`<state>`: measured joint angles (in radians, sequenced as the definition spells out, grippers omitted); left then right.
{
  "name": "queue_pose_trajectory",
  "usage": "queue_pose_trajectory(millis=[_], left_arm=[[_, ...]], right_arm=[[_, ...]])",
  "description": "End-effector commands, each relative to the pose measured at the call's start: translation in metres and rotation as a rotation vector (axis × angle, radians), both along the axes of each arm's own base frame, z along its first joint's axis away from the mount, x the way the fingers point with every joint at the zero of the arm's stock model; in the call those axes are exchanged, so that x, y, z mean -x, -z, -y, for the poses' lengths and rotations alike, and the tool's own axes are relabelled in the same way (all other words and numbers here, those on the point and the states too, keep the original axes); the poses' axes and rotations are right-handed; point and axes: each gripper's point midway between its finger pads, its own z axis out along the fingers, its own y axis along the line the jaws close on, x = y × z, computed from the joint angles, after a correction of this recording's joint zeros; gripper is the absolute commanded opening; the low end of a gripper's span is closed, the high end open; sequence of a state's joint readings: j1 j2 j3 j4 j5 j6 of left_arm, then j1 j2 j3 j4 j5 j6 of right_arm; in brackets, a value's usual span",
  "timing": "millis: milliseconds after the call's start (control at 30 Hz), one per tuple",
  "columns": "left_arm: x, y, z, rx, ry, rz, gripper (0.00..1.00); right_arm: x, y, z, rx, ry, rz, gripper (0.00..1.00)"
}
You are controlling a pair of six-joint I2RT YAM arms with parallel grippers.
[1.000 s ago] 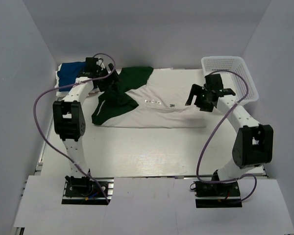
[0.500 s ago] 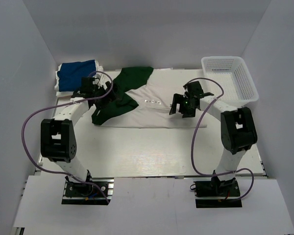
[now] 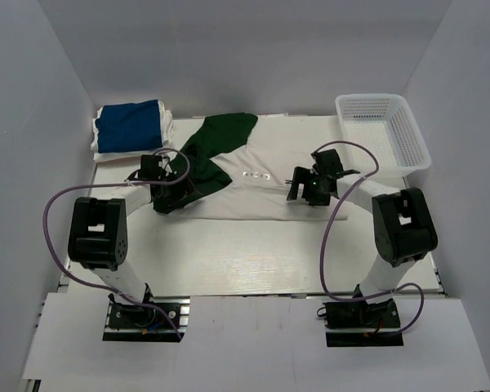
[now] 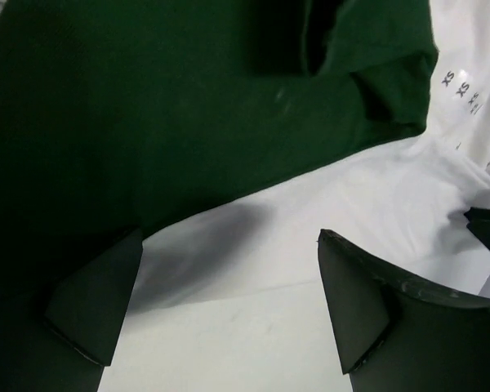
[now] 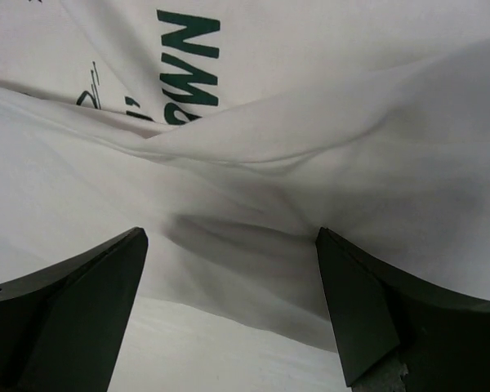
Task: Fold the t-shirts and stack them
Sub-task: Fold the flattened tshirt in 1/3 of the way
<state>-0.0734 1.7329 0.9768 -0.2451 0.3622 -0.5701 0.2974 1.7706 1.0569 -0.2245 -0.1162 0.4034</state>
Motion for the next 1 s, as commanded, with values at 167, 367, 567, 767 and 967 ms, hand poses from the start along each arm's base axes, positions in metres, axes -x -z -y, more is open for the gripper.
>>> queue_pose_trajectory(millis=[167, 367, 567, 767, 967], left_arm=[[0.125, 0.015, -0.033, -0.136, -0.123, -0.217, 1.0], [0.158, -0.043, -0.039, -0.14, -0.137, -0.136, 1.0], [0.125, -0.084, -0.001, 0.059, -0.009, 0.076, 1.0], [0.087, -0.059, 0.006, 0.056, 0.026, 0.046, 1.0], [0.046, -0.052, 0.02, 0.054, 0.057, 0.096, 0.95]], right_arm=[[0.113, 0.016, 0.018, 0.039, -0.121, -0.153, 0.9], [0.16, -0.016, 0.008, -0.016, -0.223, -0.146, 0.9], [0.12, -0.067, -0.005, -0.06, -0.222, 0.095, 0.9], [0.099, -0.089, -0.009, -0.093, -0.175, 0.19, 0.9], [0.099, -0.09, -0.002, -0.068, -0.136, 0.198, 0.9]])
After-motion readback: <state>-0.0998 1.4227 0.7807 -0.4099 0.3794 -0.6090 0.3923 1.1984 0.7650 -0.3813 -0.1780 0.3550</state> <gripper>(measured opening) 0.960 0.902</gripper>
